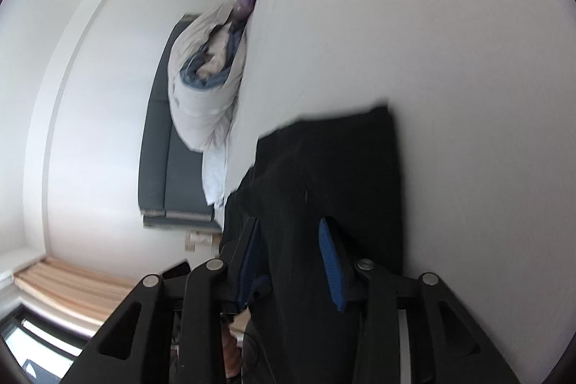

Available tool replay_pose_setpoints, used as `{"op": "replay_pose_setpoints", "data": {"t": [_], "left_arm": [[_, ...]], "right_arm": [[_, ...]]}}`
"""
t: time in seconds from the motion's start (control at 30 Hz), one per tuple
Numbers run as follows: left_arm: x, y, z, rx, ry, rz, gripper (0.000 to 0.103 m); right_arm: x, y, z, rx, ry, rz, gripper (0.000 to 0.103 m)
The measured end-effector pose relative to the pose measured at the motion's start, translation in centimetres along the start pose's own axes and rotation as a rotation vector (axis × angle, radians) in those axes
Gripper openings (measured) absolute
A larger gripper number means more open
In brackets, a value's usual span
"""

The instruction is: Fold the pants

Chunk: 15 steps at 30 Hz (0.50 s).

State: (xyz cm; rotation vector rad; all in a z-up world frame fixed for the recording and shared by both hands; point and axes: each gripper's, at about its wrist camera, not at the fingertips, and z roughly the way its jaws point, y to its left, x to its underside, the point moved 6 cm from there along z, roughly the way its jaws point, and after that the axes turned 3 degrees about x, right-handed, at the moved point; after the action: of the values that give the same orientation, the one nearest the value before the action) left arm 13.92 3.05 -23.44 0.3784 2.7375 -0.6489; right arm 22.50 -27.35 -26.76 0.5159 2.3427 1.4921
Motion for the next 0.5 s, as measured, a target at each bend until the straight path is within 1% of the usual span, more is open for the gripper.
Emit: {"op": "replay_pose_setpoints", "data": {"t": [0.07, 0.1, 0.13, 0.17, 0.23, 0.27, 0.3, 0.33, 0.37, 0.43, 0.5], "left_arm": [[0.1, -0.9, 0.6, -0.012, -0.004, 0.009, 0.015], [-0.6, -1.7, 1.7, -0.012, -0.006, 0.004, 0.015], [-0.5, -1.7, 1.6, -0.007, -0.008, -0.004, 0.015], [-0.2, -0.6, 0.7, 0.000, -0.010, -0.010, 0.015], [0.4, 0.4, -0.1, 0.019, -0.016, -0.025, 0.015], [-0.5, 0.2, 0.6, 0.027, -0.021, -0.035, 0.015], [-0.2, 0.5, 0.5, 0.038, -0.028, -0.044, 0.015], [1.1, 0.3, 1.2, 0.054, -0.038, -0.057, 0.015], [1.3, 0.5, 1.0, 0.068, -0.047, -0.074, 0.015], [1.8, 0.8, 0.6, 0.099, -0.072, -0.114, 0.015], [2.1, 1.3, -0.7, 0.116, -0.102, -0.145, 0.015]], "right_arm": [[2.4, 0.2, 0.7, 0.011, 0.044, -0.046, 0.037], [3.3, 0.4, 0.9, 0.011, 0.055, -0.066, 0.037], [4.4, 0.7, 1.0, 0.009, 0.065, -0.085, 0.037], [5.7, 1.0, 1.1, 0.005, 0.087, -0.098, 0.037], [7.8, 1.5, 1.0, 0.021, 0.127, -0.128, 0.037], [8.9, 1.8, 1.1, 0.035, 0.144, -0.157, 0.038], [10.0, 2.0, 1.1, 0.046, 0.162, -0.180, 0.038], [10.8, 2.2, 1.1, 0.055, 0.173, -0.197, 0.038], [11.7, 2.4, 0.7, 0.059, 0.177, -0.207, 0.038], [12.6, 2.7, 0.7, 0.046, 0.199, -0.195, 0.038], [13.6, 3.3, 0.4, 0.064, 0.224, -0.211, 0.040]]}}
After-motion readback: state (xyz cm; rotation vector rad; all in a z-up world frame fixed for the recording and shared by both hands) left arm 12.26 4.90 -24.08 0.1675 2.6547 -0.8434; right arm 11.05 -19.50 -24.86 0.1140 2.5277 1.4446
